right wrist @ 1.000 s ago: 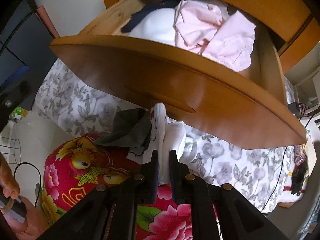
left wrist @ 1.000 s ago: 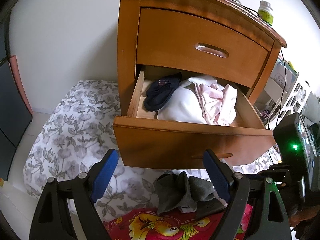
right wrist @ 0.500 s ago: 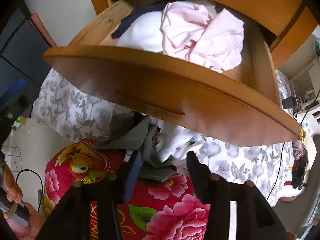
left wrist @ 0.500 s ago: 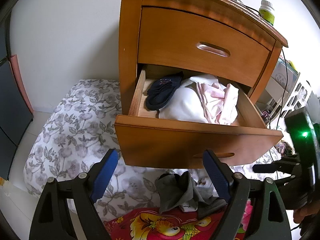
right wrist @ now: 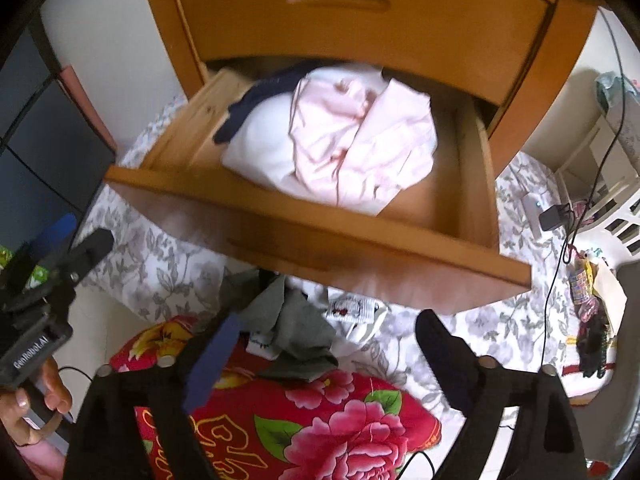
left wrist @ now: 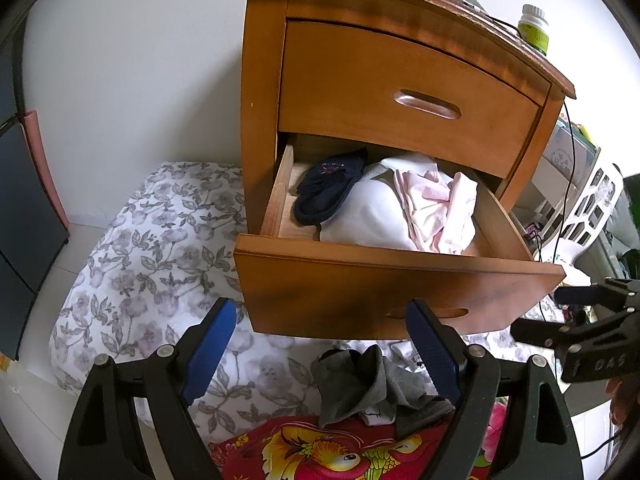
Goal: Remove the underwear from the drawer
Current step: 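Lower the white sock onto the bedsheet beside the grey sock and open the right gripper, then reach the left gripper into the drawer toward the pink cloth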
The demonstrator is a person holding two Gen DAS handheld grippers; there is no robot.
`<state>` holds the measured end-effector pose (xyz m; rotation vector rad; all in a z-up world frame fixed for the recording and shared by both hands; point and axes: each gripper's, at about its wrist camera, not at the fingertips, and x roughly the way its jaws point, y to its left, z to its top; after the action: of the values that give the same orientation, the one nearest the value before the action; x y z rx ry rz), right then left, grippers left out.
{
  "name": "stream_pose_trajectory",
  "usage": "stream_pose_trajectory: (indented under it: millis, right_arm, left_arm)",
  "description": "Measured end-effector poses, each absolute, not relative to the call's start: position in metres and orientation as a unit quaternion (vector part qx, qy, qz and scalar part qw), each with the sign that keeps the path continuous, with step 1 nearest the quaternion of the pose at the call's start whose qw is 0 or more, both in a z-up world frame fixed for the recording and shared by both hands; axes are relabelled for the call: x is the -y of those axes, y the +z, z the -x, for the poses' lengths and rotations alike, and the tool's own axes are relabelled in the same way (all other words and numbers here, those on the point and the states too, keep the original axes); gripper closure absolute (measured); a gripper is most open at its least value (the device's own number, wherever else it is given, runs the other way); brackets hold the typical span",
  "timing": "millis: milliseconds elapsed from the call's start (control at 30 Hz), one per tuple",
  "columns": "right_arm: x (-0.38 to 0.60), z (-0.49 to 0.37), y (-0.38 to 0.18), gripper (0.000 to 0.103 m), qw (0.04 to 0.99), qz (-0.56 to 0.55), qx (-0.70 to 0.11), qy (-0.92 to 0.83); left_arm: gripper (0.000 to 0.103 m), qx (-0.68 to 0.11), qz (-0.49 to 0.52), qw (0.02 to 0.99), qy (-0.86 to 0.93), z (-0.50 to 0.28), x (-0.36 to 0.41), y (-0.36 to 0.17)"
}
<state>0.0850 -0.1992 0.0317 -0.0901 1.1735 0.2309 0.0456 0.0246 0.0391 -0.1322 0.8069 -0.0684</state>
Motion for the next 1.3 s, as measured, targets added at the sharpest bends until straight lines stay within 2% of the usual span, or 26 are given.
stream_pose_trajectory:
  millis: [100,733,1300]
  right_arm:
    - [0.203,-0.085,0.037,0.000,0.837,0.024,-0.536,0.107]
    - [0.210,-0.051,0.046,0.000,0.904,0.000,-0.422,0.065]
    - [0.232,-0.040,0.035,0.000,0.914,-0.030,-0.403,0.032]
  left_arm:
    - [0.016,-0.391,0.065,0.917,-0.033,-0.045,-0.024,0.040]
    - [0.016,-0.379,0.074,0.922,0.000,-0.038,-0.019,0.049]
    - [0.016,-0.369,0.044,0.929,0.004,-0.043,-0.007,0.074]
